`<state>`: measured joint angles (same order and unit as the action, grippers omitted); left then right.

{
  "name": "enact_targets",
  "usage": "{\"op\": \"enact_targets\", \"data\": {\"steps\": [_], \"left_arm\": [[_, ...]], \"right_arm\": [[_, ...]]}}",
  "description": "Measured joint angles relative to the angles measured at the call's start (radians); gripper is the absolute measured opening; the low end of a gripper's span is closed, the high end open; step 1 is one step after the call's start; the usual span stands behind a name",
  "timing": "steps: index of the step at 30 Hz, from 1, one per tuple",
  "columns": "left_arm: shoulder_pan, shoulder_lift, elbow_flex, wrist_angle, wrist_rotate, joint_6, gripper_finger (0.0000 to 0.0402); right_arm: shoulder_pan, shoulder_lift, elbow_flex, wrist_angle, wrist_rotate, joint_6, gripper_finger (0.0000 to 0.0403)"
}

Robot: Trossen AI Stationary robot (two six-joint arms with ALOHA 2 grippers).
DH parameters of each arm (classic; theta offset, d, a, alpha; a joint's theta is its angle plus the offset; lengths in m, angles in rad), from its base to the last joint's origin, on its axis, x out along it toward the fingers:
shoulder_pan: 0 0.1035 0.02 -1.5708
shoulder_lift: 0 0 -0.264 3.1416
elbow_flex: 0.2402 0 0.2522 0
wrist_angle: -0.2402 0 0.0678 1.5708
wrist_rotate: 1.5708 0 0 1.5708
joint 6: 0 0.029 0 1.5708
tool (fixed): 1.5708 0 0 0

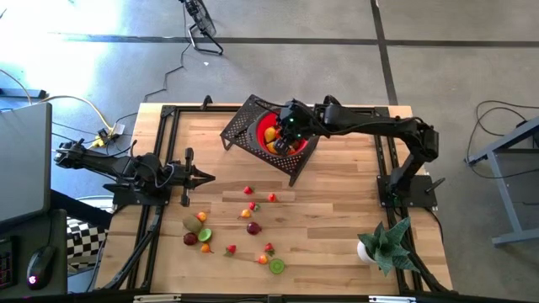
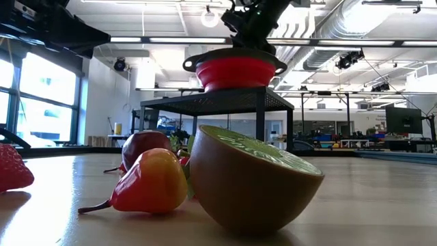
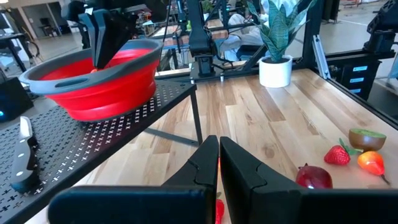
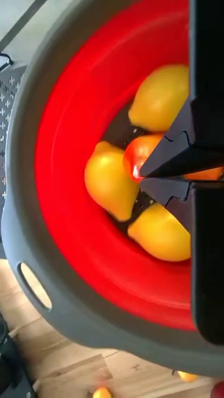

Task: Pick & Place Fruit
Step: Put the pear into the strainer bowl on the shelf, then put the sliced kiwi into the strainer bowl on the shelf

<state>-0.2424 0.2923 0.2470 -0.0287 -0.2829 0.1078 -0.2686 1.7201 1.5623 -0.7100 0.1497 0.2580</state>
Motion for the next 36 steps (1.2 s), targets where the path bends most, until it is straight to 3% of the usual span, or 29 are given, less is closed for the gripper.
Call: {"op": "enact_targets", "data": {"steps": [7,16,19,36], "left_arm": [[0.0,0.0,0.0,0.0,0.0,0.0,0.0012],[0.0,0.0,0.0,0.0,0.0,0.0,0.0012],[0.0,0.0,0.0,0.0,0.0,0.0,0.0012],[0.0,0.0,0.0,0.0,0.003,-0.001,0.0012]], "right_arm": [[0.0,0.001,0.0,0.02,0.004,-0.052,0.001],[0.02,-0.01,-0.002,0.068,0.063,-0.074,0.0114],[0.029,-0.038,-0.002,0.079,0.061,-0.078,0.0133],[0.208,-0.268,-0.001,0.113,0.06,-0.107,0.0094]]}}
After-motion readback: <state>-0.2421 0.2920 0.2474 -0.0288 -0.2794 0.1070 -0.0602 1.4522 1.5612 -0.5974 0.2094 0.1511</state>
